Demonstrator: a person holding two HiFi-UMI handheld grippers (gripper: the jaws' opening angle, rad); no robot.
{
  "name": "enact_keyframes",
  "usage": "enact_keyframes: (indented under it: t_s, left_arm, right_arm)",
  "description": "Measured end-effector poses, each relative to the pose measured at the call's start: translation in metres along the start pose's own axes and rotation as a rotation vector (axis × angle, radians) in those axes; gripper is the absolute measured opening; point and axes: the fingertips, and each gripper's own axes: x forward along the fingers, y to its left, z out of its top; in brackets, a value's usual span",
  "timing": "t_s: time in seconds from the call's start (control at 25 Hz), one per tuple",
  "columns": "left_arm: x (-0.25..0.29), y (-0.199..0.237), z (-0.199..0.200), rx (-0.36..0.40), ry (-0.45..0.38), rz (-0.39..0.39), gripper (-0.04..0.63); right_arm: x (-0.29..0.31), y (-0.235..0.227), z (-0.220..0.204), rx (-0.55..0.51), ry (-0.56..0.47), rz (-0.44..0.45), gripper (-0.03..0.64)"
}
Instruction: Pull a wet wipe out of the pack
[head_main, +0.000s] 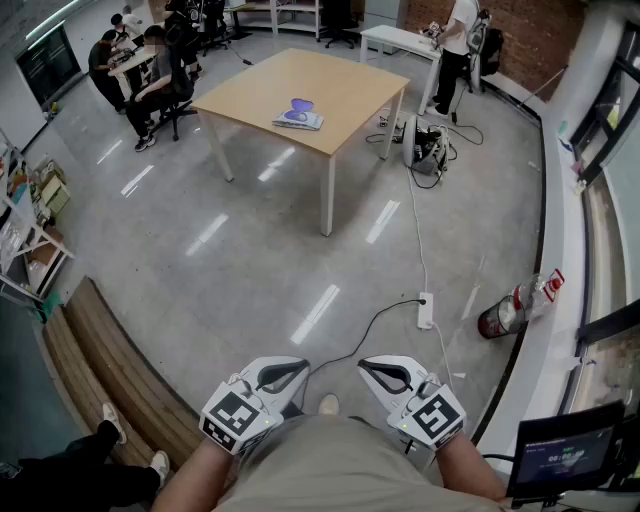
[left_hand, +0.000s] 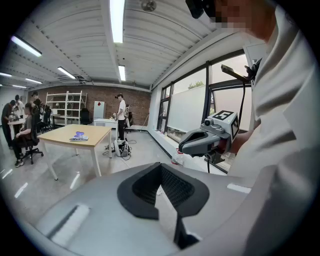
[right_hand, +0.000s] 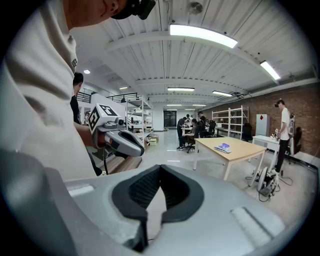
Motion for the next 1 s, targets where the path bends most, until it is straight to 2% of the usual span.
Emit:
enact_keyframes:
  t_s: [0.44, 0.76, 1.0]
  left_arm:
    - [0.001, 0.009, 0.003, -0.024, -0.006, -0.002, 0.005]
    - [0.004, 0.014, 0.001, -0.028, -0.004, 0.001, 0.005]
    - [0.02, 0.028, 0.002, -0.049, 0.003, 0.023, 0.005]
  right_arm:
    - [0.019, -0.005, 0.003, -0.018, 0.051, 0.007, 0.002]
    - [0.021, -0.01, -0.005, 0.021, 0.062, 0.015, 0.002]
    - [0.029, -0.037, -0.016, 0.046, 0.088, 0.009, 0.002]
